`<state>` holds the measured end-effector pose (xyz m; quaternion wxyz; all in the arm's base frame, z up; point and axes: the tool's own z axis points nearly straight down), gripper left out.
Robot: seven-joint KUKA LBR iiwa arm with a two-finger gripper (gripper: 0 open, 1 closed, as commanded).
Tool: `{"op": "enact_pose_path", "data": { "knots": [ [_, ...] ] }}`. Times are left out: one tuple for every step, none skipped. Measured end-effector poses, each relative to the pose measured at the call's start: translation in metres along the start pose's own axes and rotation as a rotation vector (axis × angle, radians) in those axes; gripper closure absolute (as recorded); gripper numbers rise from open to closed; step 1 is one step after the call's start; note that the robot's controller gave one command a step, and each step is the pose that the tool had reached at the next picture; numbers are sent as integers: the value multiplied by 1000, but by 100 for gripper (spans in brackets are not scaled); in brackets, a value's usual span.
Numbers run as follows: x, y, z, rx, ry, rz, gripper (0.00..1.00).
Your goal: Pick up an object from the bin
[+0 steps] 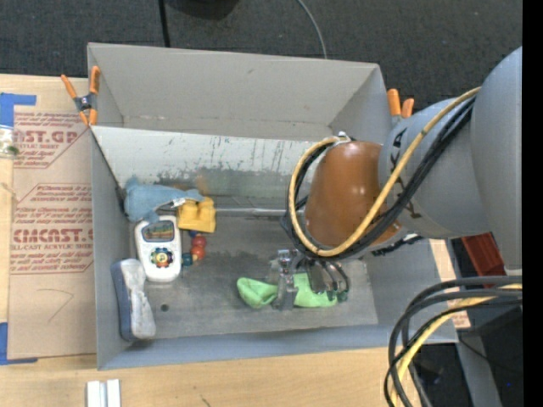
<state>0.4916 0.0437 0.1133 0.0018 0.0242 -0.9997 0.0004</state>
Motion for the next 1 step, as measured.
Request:
{"op": "enact_pose_path", "data": {
  "knots": [
    [-8, 0, -55, 0, -5, -1, 100]
  ]
}}
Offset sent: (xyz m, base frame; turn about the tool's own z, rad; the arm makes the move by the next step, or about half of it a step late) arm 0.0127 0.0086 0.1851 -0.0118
